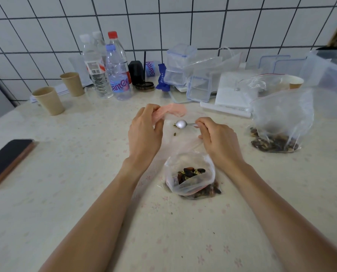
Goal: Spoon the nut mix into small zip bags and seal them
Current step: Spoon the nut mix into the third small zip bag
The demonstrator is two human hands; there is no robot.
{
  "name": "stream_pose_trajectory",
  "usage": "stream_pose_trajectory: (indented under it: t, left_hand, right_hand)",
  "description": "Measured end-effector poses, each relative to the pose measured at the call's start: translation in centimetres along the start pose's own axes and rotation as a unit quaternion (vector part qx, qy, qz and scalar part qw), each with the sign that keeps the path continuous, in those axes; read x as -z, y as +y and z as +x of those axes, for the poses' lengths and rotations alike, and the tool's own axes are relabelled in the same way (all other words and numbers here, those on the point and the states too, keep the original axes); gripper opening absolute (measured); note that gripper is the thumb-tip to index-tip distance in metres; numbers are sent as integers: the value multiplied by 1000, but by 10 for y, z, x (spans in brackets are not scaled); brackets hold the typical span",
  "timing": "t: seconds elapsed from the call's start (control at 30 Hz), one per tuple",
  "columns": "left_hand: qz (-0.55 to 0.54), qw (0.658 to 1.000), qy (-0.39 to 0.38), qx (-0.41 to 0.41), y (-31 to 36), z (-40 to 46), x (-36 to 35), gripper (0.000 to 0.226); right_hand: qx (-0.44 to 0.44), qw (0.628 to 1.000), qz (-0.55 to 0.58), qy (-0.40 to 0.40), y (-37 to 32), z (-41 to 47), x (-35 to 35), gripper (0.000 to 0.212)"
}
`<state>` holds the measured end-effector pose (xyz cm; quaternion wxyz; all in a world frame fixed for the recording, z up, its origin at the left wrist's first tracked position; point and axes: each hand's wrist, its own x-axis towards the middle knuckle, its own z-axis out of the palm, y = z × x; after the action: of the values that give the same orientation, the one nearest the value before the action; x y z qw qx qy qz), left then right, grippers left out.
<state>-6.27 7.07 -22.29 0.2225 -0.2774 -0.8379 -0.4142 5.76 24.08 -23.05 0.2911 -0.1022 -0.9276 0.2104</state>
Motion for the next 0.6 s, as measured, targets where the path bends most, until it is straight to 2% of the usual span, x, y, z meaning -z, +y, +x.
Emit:
stream_pose_trajectory:
  t: [0.17,0.33,0.5,0.6]
  left_hand:
    - [1,1000,8,-5,2,0,-1,19]
    - [-3,1000,12,-5,3,1,0,19]
    - [0,1000,17,-1,4,0,0,19]
    - [-4,1000,12,-4,3,-1,-1,18]
  right_hand:
    - [60,994,-87,37,-3,1,-9,18]
    - [53,991,-71,98,-5,2,-10,10]
    - [62,990,-96,79,-8,0,-8,10]
    - [57,987,-152,13,-8,1,-10,20]
